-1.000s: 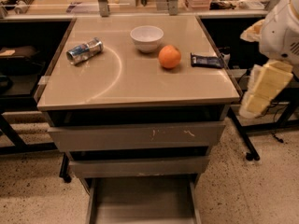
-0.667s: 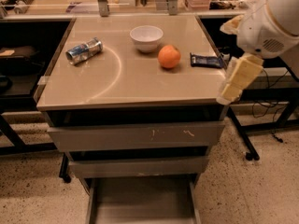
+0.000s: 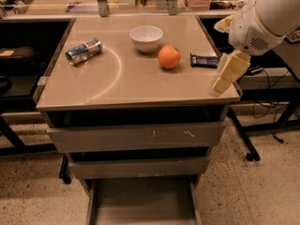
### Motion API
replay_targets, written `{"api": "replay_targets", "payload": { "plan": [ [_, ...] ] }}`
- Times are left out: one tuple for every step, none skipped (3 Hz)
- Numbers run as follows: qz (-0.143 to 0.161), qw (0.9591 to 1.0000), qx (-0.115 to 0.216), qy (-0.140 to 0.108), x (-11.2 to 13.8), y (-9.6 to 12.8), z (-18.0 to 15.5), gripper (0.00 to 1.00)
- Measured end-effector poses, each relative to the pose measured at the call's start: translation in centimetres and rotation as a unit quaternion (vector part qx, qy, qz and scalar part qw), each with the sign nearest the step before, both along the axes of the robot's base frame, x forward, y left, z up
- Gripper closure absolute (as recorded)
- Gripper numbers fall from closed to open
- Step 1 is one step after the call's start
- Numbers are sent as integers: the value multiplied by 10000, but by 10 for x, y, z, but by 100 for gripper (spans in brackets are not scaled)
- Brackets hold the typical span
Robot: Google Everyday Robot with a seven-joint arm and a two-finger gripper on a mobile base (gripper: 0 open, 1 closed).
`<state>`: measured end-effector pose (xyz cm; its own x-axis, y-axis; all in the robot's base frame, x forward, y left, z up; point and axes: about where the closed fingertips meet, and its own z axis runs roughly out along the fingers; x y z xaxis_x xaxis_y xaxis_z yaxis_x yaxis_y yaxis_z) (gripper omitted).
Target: Place orange into bottom drawer
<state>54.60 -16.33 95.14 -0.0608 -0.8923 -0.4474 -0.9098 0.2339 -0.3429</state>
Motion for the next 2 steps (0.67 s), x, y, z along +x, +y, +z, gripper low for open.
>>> {"api": "replay_targets", "payload": {
  "plan": [
    [-39,9998,187,-97,12,1,-8,0],
    [-94,9973,627,-359,48,-2,-22,0]
  ]
}}
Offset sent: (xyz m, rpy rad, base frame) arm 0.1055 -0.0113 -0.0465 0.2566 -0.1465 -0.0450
